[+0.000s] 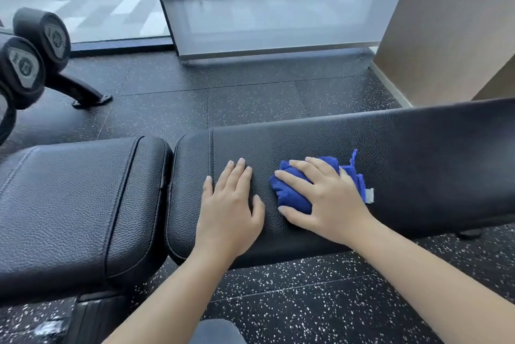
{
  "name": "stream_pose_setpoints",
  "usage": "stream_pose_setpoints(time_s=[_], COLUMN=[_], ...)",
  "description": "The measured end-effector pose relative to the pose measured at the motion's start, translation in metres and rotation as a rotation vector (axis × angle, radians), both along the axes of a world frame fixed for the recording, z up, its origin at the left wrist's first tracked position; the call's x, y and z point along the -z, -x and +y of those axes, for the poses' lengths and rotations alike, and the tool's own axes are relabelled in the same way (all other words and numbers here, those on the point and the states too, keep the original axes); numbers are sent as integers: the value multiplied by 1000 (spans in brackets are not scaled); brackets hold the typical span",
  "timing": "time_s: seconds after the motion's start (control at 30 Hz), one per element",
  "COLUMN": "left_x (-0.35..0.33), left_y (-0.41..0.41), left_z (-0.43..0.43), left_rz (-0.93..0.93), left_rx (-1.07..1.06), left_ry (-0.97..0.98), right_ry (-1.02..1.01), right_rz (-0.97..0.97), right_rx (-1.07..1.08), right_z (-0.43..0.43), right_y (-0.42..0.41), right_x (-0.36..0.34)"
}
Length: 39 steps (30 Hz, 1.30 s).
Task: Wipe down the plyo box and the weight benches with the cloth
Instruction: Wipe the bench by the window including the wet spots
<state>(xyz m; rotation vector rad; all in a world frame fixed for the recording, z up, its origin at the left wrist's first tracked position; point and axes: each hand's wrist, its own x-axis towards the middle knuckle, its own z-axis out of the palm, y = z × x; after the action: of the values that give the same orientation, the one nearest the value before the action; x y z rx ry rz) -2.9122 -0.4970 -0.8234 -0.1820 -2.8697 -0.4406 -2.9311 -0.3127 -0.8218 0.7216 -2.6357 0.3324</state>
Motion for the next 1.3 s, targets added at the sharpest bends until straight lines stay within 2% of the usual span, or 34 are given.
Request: stream_pose_setpoints(time_s=[0.17, 0.27, 0.37, 0.53, 0.63, 0.77, 0.93, 1.03, 1.07, 1.13, 1.3], left_x=[0, 0, -1, -2, -6, -11, -17, -14, -12, -6, -10], left_y=[1, 1, 3, -1, 0, 5, 5, -12, -20, -32, -27], left_z=[0, 1, 0, 1, 0, -3, -16, -64, -86, -125, -128], left_rz=[12, 25, 32, -37, -113, -207, -270, -147, -88, -95, -145], left_rx=[3, 3, -6, -90, -95, -90, 63, 213, 202, 88, -93], left_ry=[17, 27, 39, 40, 29, 20, -60, 7, 74, 164, 159], right_ry=[-3, -77, -125, -80, 0, -17, -27, -18, -10, -22, -70], right_rz=[-181, -258, -268, -278, -192, -112, -133, -100, -74, -52, -109], right_rx=[-30, 24, 71, 43, -34, -32, 55, 60, 42, 4, -53], right_z=[-13, -27, -40, -32, -24, -20, -28, -43, -53, -83, -145], right_y=[62, 107, 126, 83, 36, -17, -37, -41, -43, -47, -39], right_x=[-8, -19, -22, -15, -10, -6, -8, -9, -9, -9, -14])
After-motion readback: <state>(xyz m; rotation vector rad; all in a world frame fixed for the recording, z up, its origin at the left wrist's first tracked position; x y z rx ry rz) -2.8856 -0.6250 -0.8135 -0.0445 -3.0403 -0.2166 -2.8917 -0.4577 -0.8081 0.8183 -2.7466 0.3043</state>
